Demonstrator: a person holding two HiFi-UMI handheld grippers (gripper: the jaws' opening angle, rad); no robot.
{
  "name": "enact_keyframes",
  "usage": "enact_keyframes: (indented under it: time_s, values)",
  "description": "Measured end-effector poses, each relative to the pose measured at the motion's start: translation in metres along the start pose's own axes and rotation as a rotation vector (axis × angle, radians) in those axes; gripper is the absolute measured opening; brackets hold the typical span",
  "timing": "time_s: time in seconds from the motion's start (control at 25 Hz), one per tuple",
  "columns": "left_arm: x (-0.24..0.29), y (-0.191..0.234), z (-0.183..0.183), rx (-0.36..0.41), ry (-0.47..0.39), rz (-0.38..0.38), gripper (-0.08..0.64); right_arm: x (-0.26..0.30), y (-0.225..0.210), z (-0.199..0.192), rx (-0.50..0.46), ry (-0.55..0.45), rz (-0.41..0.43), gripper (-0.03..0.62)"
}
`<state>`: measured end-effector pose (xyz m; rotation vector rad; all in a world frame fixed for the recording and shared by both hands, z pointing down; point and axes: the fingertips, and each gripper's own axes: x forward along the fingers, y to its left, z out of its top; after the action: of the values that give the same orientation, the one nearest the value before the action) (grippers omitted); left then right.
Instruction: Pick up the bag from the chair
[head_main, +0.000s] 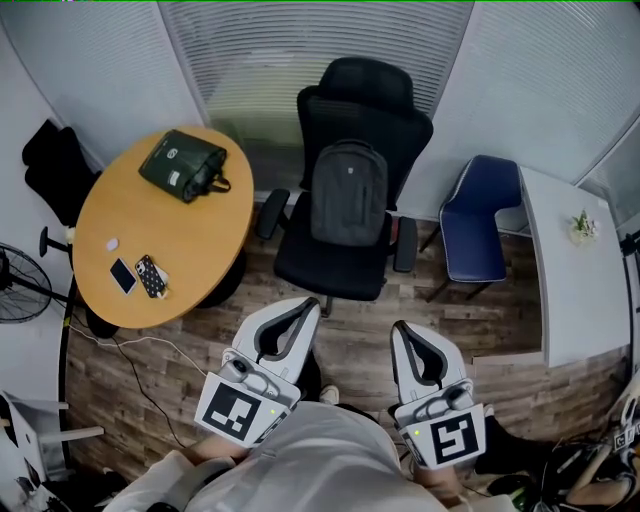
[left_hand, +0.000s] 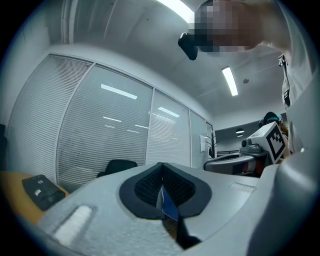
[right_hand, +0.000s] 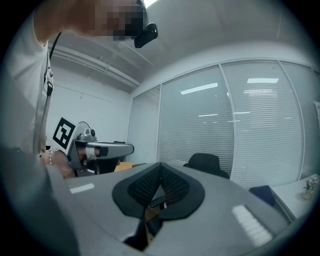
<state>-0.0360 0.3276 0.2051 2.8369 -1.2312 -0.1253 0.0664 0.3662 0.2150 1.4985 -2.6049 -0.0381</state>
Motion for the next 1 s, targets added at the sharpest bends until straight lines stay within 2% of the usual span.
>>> enact_keyframes:
  time_s: [1.0]
  values:
    - [0.081,0.142,-0.003,-0.025,0.01,-0.029,0.001,0.158,-0.035,0.014,-0.018,0.015,-0.024,0.003]
